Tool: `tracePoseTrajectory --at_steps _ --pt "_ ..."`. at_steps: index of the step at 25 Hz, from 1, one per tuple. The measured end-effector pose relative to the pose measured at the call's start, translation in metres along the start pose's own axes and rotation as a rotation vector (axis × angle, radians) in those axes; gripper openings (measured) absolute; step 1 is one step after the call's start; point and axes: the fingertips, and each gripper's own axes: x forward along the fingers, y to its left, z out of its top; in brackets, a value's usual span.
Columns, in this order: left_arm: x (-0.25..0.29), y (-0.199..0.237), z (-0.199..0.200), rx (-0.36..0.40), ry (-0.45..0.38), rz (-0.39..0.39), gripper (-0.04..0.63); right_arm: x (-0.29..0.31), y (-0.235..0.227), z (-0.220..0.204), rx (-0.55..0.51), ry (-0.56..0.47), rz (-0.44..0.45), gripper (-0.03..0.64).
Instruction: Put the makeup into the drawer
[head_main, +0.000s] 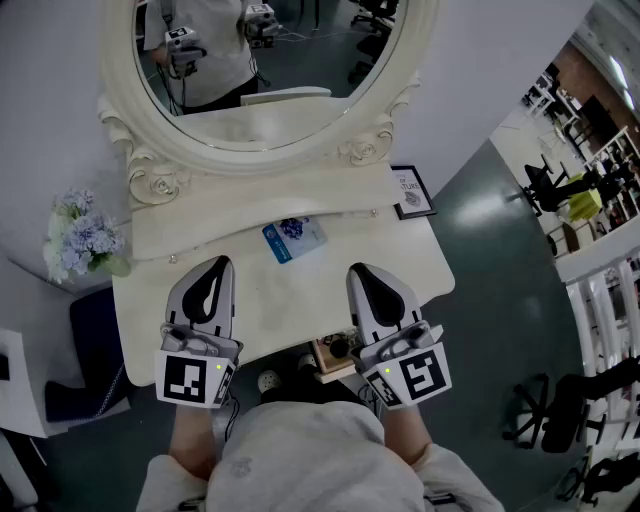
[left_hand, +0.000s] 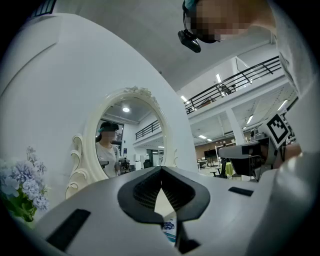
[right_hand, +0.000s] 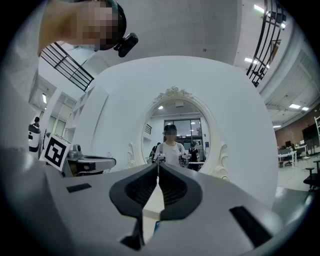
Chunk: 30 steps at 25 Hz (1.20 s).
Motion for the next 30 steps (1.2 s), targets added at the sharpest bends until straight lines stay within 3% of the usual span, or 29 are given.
tracePoseTrajectory --at_steps 15,20,24,30 --pt "0.021 -0.016 0.004 0.009 0.002 0.03 0.014 0.017 -0.027 -0.006 0.047 0.022 0.061 0.025" --pt "0.022 -0.021 0.002 0.012 0.012 0.048 0.014 0.041 -0.053 -0.05 0.121 0.203 0.029 0.025" --pt "0.021 -0.023 0.0 0.012 0.02 0.065 0.014 0.061 -0.064 -0.091 0.197 0.337 0.057 0.025" --pt "0.013 -0.031 -0.021 0.031 0.131 0.055 0.014 0.078 -0.065 -0.156 0.269 0.519 0.119 0.025"
